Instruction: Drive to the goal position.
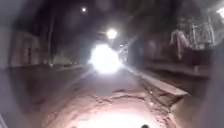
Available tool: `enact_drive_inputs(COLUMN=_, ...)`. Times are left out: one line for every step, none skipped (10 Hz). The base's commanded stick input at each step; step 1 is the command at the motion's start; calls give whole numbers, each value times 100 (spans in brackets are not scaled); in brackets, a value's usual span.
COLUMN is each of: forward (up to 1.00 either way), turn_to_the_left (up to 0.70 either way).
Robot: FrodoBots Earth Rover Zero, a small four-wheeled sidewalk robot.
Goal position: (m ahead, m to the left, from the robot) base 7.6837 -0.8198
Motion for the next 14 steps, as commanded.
enact_drive_inputs(forward=70, turn_to_the_left=0)
enact_drive_inputs(forward=70, turn_to_the_left=0)
enact_drive_inputs(forward=70, turn_to_the_left=0)
enact_drive_inputs(forward=70, turn_to_the_left=0)
enact_drive_inputs(forward=70, turn_to_the_left=0)
enact_drive_inputs(forward=70, turn_to_the_left=-14)
enact_drive_inputs(forward=70, turn_to_the_left=-32)
enact_drive_inputs(forward=70, turn_to_the_left=-29)
enact_drive_inputs(forward=70, turn_to_the_left=-17)
enact_drive_inputs(forward=70, turn_to_the_left=0)
enact_drive_inputs(forward=70, turn_to_the_left=0)
enact_drive_inputs(forward=70, turn_to_the_left=0)
enact_drive_inputs(forward=70, turn_to_the_left=-9)
enact_drive_inputs(forward=70, turn_to_the_left=-31)
